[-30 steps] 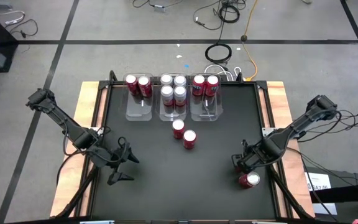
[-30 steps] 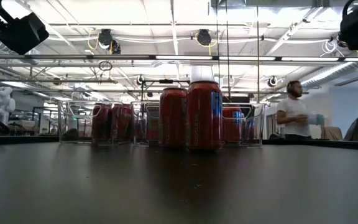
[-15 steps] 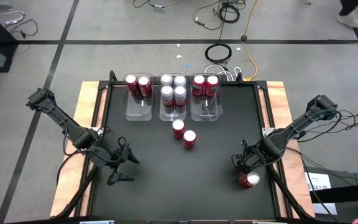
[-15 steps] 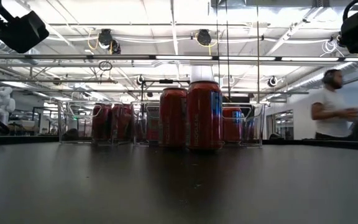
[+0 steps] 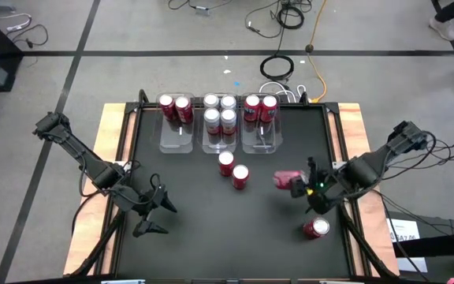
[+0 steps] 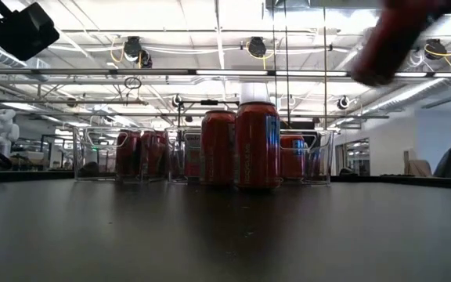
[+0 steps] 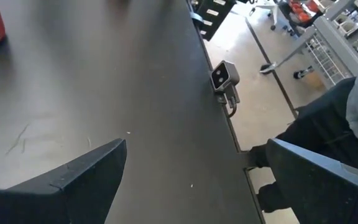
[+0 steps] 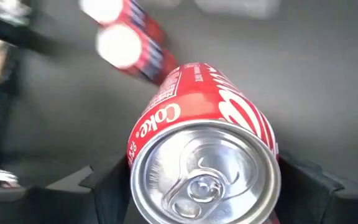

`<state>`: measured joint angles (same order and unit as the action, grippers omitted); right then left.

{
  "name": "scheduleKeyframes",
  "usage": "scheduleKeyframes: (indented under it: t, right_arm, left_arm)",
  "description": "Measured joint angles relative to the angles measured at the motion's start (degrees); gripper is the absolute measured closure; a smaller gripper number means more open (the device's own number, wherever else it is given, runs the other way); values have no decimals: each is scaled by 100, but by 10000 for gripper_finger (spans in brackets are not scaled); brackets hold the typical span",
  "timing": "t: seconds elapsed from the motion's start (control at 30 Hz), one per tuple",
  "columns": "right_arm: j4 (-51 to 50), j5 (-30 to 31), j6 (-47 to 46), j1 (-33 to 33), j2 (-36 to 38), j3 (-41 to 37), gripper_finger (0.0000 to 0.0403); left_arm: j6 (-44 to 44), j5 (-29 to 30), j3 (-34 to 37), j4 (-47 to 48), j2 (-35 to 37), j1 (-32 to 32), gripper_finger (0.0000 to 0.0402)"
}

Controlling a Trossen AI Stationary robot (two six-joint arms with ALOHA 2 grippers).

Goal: Sort soda cans
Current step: Move the top red soda can to the center of the table

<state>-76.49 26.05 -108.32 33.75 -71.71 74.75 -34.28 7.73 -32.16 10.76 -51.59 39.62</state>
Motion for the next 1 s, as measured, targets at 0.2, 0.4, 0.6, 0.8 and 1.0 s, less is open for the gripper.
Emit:
scheduleKeyframes:
  t: [0.2, 0.4, 0.6, 0.8, 1.0]
  right_arm:
    - [765, 525, 2342, -896, -696, 1295, 113]
    - [2030, -148, 4988, -1910, -2083, 2847, 111]
    - [1436, -1029, 6224, -2535, -4001, 5282, 111]
    - [1554, -2147, 6296, -2915, -4854, 5440, 110]
    - [1181, -2171, 6314, -2993, -5341, 5420, 110]
  left_arm:
    - [-17, -2, 0, 0, 0, 0, 6]
    - [-441, -116, 0, 19, 82, 0, 6]
    - [-444, -195, 0, -2, 283, 0, 6]
    - [-442, -192, -2, 26, 485, 4, 6]
    - [-437, -188, -2, 54, 511, 7, 6]
